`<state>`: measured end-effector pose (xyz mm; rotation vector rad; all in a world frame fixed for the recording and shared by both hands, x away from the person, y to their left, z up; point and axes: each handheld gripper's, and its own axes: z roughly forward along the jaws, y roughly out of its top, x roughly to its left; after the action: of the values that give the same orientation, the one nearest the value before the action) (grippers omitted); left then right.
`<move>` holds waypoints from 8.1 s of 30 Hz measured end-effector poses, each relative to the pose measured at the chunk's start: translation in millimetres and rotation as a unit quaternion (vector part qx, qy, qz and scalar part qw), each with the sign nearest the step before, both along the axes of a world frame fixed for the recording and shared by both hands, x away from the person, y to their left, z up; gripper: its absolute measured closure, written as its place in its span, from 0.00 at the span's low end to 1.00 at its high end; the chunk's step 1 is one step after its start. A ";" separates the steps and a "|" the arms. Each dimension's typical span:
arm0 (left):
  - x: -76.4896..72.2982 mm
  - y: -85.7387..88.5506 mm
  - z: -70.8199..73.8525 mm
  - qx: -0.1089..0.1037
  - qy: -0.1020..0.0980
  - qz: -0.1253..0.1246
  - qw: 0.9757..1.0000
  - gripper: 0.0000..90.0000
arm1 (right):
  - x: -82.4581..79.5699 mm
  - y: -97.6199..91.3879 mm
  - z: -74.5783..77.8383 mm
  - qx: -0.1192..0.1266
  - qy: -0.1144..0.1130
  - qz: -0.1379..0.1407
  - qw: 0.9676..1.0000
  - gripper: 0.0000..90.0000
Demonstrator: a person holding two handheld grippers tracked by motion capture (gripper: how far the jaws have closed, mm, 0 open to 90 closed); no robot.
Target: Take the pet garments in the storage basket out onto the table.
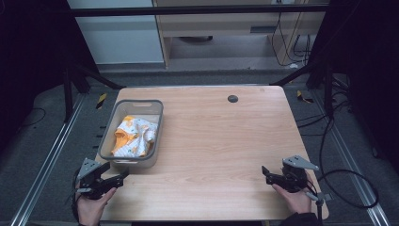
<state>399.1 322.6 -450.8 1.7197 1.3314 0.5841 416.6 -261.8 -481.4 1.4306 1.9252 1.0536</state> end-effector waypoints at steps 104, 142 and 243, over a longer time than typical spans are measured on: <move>123.1 -42.3 76.8 0.050 0.017 -0.039 0.998 0.24 | 1.0 -1.3 0.2 0.015 0.005 0.002 1.000 0.18; 160.0 -63.7 53.7 0.101 0.138 -0.056 0.984 0.34 | 2.7 -1.2 -1.3 0.013 0.008 0.007 1.000 0.18; 99.1 -32.2 153.7 0.082 0.050 -0.071 0.993 0.92 | 2.9 0.8 -2.3 0.004 0.011 0.015 1.000 0.17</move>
<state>498.2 290.4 -297.1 1.9828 1.2461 0.5445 419.5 -261.0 -483.7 1.4281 1.9654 1.0633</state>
